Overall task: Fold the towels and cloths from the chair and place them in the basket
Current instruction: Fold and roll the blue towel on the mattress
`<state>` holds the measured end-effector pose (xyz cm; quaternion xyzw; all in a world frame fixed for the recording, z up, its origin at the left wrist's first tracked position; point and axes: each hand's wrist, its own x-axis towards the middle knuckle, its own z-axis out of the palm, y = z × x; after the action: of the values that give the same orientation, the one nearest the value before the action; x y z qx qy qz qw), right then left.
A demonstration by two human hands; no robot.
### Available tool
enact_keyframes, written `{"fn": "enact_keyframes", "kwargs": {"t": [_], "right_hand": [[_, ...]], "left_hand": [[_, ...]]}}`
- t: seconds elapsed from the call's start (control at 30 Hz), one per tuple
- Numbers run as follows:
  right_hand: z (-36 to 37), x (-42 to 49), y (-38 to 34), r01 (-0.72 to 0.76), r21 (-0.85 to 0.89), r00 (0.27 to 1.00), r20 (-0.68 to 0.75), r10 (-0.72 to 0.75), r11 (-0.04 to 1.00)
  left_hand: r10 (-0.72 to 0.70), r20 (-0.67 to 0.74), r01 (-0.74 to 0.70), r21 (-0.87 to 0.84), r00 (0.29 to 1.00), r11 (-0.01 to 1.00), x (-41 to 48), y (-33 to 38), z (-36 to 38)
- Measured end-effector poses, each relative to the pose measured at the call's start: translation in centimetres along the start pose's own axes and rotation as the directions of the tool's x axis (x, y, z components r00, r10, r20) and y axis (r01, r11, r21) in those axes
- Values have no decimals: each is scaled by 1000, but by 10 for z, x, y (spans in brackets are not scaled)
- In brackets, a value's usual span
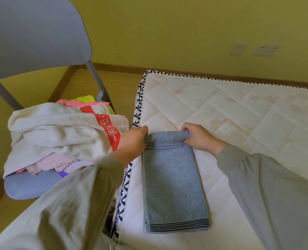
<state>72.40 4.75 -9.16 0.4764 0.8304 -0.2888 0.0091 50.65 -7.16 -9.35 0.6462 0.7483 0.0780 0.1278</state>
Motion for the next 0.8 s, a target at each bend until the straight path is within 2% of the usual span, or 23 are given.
{"fn": "enact_keyframes", "kwargs": {"t": [0.13,0.3,0.43,0.5,0.6,0.73,0.8], "right_hand": [[5,-17,-2,103,-188,988,-91,-122,977],[18,-35,6,245,-479,926,-141,-349,843],[30,-50,10,274,-649,845,-190,-500,710],[34,-54,11,293,-683,791,-221,-571,669],[43,-61,13,304,-675,752,-263,-605,672],[65,-68,25,278,-589,803,-291,-520,759],[68,-72,27,267,-535,822,-308,-479,802]], "left_hand": [[221,-121,-201,160,968,966,-11,-2,6],[395,-102,-346,316,913,883,-26,-2,6],[543,-50,-463,462,838,756,-36,-3,7],[584,-21,-501,491,811,713,-40,-5,9],[562,23,-501,485,827,717,-46,-4,14],[476,31,-443,423,879,790,-51,0,20],[472,-19,-431,376,881,820,-53,0,23]]}}
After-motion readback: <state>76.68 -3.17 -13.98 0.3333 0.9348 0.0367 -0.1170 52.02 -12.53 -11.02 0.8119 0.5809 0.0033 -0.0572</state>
